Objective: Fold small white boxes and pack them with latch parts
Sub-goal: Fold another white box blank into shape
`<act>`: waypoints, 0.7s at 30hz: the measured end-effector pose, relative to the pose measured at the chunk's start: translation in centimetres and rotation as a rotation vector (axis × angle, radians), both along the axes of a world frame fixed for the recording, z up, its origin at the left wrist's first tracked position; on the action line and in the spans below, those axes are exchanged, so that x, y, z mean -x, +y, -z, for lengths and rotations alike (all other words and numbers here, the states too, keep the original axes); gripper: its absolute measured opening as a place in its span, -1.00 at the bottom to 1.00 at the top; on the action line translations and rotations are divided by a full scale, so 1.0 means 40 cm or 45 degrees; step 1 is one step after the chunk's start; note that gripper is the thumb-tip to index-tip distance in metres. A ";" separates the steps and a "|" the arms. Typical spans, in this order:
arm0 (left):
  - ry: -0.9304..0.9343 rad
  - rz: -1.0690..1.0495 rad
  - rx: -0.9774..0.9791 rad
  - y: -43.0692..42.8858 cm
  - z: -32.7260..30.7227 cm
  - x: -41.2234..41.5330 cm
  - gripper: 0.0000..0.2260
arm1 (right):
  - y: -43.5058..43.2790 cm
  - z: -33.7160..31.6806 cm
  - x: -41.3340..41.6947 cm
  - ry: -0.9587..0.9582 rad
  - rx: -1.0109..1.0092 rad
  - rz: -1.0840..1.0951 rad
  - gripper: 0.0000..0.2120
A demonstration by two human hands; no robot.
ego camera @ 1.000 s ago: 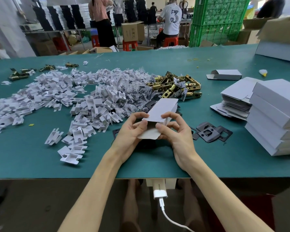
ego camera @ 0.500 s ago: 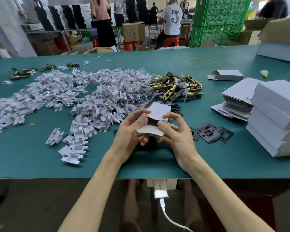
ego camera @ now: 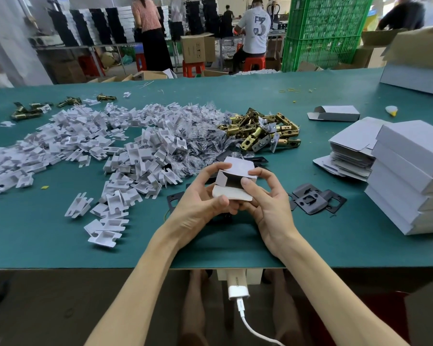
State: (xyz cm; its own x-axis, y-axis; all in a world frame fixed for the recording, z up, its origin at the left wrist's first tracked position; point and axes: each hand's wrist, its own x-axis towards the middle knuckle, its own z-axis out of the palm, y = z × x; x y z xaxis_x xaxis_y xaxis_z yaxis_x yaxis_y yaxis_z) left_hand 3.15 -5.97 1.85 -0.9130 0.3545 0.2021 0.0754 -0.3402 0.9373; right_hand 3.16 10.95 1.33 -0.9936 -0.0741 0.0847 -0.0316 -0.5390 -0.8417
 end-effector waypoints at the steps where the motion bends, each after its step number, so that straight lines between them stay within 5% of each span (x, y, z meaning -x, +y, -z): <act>1: 0.004 0.018 -0.003 0.000 -0.002 0.000 -0.13 | 0.001 0.000 0.000 -0.002 0.004 0.001 -0.71; 21: 0.050 -0.379 0.165 0.018 0.020 0.014 -0.72 | -0.009 0.011 0.004 0.117 -0.205 -0.037 -0.82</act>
